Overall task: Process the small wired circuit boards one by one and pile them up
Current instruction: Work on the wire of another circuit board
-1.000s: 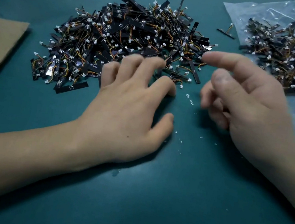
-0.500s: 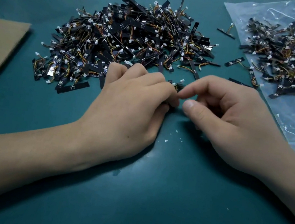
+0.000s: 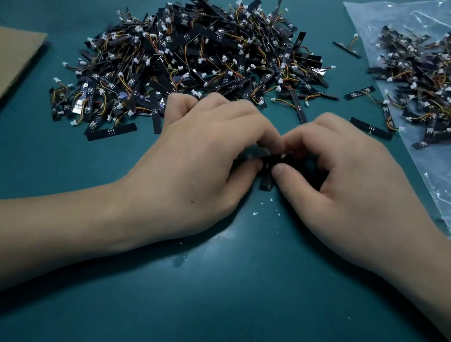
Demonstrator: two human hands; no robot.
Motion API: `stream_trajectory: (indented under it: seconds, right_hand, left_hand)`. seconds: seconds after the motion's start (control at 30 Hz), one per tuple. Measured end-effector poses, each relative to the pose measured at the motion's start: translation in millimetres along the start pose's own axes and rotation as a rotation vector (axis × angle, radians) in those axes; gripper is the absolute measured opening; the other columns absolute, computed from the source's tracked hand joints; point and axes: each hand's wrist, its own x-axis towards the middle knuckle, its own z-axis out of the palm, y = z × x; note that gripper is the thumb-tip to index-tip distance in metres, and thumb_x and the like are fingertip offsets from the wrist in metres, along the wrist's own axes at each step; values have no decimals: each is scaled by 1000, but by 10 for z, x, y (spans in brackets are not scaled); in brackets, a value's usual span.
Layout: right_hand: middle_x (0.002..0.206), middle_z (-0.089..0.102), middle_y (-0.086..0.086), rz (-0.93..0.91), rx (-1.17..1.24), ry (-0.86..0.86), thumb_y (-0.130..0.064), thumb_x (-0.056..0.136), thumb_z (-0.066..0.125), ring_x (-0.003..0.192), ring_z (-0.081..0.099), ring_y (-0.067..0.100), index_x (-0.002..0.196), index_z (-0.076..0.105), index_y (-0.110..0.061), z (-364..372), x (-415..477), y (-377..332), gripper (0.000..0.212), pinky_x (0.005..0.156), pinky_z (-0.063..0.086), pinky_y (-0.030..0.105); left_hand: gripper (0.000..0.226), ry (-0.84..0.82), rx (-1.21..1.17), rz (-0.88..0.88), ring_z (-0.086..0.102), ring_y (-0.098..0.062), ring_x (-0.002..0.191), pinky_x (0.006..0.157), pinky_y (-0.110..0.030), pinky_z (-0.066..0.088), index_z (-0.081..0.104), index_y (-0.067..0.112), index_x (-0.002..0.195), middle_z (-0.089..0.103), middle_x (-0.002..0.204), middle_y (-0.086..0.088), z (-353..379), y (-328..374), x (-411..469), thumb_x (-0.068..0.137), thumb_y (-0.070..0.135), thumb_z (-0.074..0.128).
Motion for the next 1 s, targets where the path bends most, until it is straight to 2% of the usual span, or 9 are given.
stream_trajectory:
  seconds: [0.17, 0.3, 0.43, 0.57, 0.7, 0.77, 0.87, 0.9, 1.0]
  right_hand:
    - [97, 50, -13, -26, 35, 62, -39, 95, 62, 83, 47, 8, 96, 61, -34, 36, 19, 81, 5, 79, 49, 44]
    - [98, 58, -14, -30, 154, 161, -37, 94, 60, 86, 54, 0, 95, 61, -33, 33, 35, 94, 4, 78, 43, 26]
    - [85, 69, -4, 45, 365, 236, -33, 99, 58, 73, 61, 14, 96, 59, -31, 11, 51, 141, 4, 68, 49, 32]
    - [80, 69, -14, 37, 449, 232, -30, 96, 66, 65, 59, 7, 93, 63, -30, -2, 62, 115, 4, 63, 43, 17]
    - [83, 74, -4, 39, 503, 227, -26, 91, 73, 70, 68, 23, 90, 65, -29, -13, 51, 107, 8, 65, 56, 42]
    - [84, 75, 1, 48, 553, 259, -24, 91, 73, 71, 70, 25, 90, 65, -29, -29, 55, 102, 9, 66, 58, 44]
    - [85, 77, 5, 79, 655, 309, -17, 92, 73, 68, 72, 13, 89, 65, -28, -54, 72, 92, 14, 58, 55, 22]
    - [85, 77, 4, 88, 687, 315, -15, 93, 73, 69, 74, 11, 88, 65, -26, -56, 77, 91, 15, 57, 54, 19]
    - [83, 78, 5, 93, 745, 288, -13, 92, 73, 77, 78, 20, 89, 66, -25, -44, 75, 96, 14, 61, 60, 28]
  left_hand:
    - [25, -4, 9, -8, 50, -6, 110, 92, -32, 22, 58, 34, 118, 58, 110, 26, 12, 3, -8, 93, 37, 58]
    - [42, 3, -27, 9, 49, -7, 120, 98, -31, 24, 53, 28, 130, 56, 125, 21, -15, 24, -21, 93, 49, 55]
    - [50, -8, -54, 31, 51, -6, 121, 101, -29, 26, 50, 26, 135, 58, 126, 20, -16, 27, -29, 90, 43, 62]
    - [59, 25, -155, 7, 54, -6, 122, 102, -30, 28, 41, 24, 140, 57, 127, 18, -17, 27, -41, 88, 40, 63]
    - [36, 77, -188, 158, 56, -17, 109, 97, -45, 41, 55, 15, 122, 58, 117, 5, -67, 49, -21, 89, 23, 65]
    - [22, -9, -211, 363, 59, -27, 104, 91, -50, 45, 66, 7, 111, 65, 112, -5, -73, 60, -19, 92, 17, 63]
    - [41, -290, -128, 560, 57, -28, 126, 100, -49, 44, 67, 10, 131, 64, 135, -7, -53, 88, -26, 100, 34, 55]
    - [46, -349, -77, 550, 54, -25, 132, 102, -48, 42, 64, 14, 137, 61, 142, -2, -53, 88, -22, 101, 40, 51]
    - [54, -360, 61, 421, 48, -20, 137, 104, -49, 38, 57, 21, 144, 56, 148, 5, -71, 90, -8, 102, 51, 40]
